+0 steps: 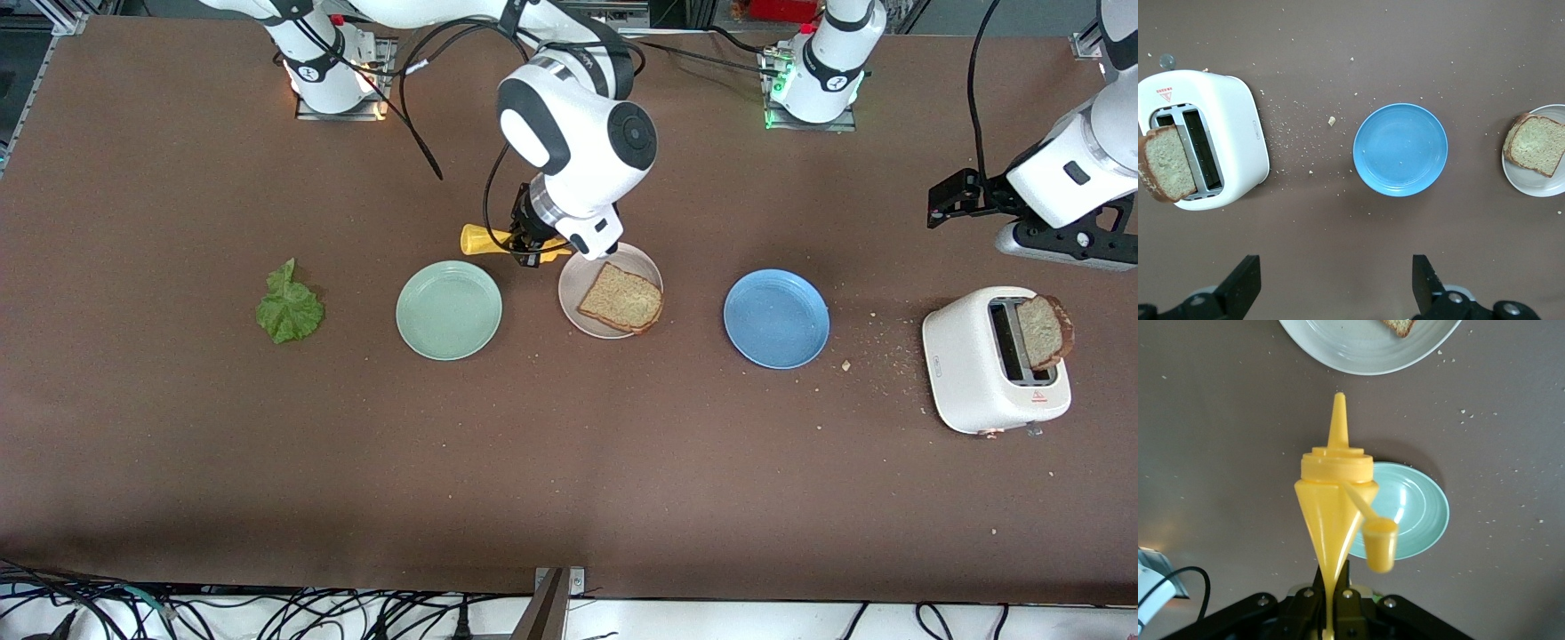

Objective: Make sandwich in beige plate with both arms

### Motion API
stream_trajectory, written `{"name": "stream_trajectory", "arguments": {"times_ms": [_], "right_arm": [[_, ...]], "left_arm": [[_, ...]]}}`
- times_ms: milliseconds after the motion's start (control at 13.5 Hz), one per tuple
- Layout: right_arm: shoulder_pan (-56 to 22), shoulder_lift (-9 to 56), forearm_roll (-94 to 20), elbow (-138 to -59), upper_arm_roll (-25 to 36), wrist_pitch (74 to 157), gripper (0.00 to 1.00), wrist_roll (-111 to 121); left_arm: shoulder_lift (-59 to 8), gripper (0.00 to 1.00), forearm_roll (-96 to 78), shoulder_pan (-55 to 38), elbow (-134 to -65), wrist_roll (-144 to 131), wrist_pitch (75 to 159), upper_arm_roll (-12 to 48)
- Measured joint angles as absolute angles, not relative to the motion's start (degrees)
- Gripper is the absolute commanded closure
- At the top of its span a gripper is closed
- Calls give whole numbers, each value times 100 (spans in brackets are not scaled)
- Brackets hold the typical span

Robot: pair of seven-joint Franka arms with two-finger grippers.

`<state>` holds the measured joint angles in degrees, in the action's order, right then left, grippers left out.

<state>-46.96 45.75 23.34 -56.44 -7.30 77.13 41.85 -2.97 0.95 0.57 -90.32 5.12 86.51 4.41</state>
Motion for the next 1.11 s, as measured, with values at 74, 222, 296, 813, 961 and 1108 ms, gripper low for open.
{"name": "stream_trajectory", "arguments": {"times_ms": [74, 222, 296, 813, 961, 1108], "right_arm": [[-4830, 4659, 2545, -5646, -729, 7718, 100, 4185], [-5053, 4819, 2864, -5647, -727, 7730, 100, 4158], [-5105, 4871, 2944, -5648, -722, 7748, 100, 4148], [-5090, 4893, 2960, -5625, -658, 7845, 100, 4147], [-4993, 4873, 2649, -5596, -622, 7844, 100, 4147], [-4626, 4816, 1788, -5529, -583, 7835, 100, 4146]], "left_arm": [[-297, 0, 95, 59, -9032, 512, 8651, 441], [-297, 0, 95, 66, -9032, 512, 8651, 441], [-297, 0, 95, 68, -9032, 512, 8651, 441], [-298, 0, 95, 78, -9032, 512, 8651, 440], [-298, 0, 95, 80, -9032, 512, 8651, 440], [-298, 0, 95, 83, -9032, 512, 8651, 440]]}}
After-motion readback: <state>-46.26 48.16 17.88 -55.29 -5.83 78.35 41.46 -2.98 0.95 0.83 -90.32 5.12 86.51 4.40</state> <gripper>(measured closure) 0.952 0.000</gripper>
